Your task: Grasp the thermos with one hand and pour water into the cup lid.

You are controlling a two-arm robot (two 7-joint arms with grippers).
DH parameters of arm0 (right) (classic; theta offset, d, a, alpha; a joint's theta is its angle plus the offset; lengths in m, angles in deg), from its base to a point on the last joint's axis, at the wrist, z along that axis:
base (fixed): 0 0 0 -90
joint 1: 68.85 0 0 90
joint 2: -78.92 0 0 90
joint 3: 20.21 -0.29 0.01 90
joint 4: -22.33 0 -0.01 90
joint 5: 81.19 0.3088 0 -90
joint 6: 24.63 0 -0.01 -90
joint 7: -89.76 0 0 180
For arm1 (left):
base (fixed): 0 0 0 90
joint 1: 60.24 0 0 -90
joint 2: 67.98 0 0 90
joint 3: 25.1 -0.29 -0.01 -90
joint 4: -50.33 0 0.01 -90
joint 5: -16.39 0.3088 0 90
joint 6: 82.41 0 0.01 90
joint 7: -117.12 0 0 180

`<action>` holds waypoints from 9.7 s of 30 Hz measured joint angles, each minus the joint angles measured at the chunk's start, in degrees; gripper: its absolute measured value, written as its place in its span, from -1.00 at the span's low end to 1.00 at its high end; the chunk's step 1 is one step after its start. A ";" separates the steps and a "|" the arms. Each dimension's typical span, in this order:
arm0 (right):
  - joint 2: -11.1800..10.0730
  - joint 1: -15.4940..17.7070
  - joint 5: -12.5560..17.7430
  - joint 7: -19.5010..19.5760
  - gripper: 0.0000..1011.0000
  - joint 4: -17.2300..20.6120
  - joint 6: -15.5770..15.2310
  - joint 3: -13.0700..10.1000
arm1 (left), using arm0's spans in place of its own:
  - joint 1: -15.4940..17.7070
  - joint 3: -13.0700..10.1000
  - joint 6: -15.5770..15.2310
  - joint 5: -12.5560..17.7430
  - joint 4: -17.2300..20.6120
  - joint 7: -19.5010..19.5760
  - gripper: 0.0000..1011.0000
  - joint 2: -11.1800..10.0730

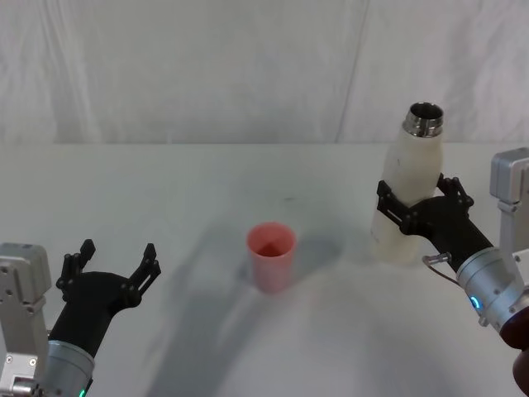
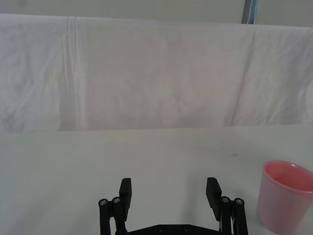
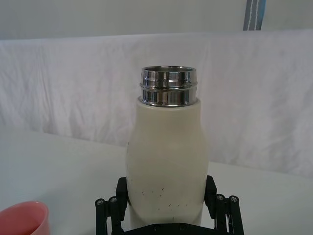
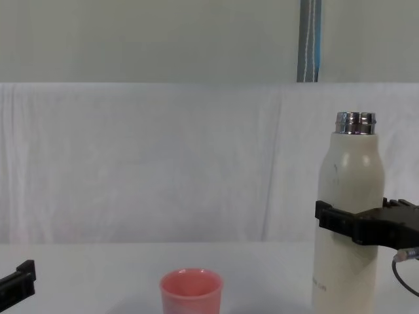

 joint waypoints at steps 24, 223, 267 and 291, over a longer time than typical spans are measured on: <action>0.10 -1.81 -1.43 -0.01 0.88 -3.76 2.71 2.62 | 0.00 0.00 0.00 0.00 0.00 0.00 0.98 0.00; -0.79 13.49 -5.65 1.25 0.98 4.09 9.30 -0.52 | 0.00 0.00 0.00 0.00 0.00 0.00 0.98 0.00; -0.83 13.30 -4.35 0.92 0.98 4.17 8.59 -0.36 | 0.00 0.00 0.00 0.00 0.00 0.00 0.98 0.00; -0.83 13.29 -4.35 0.92 0.98 4.22 8.62 -0.36 | 0.00 0.00 0.00 0.00 0.00 0.00 0.98 0.00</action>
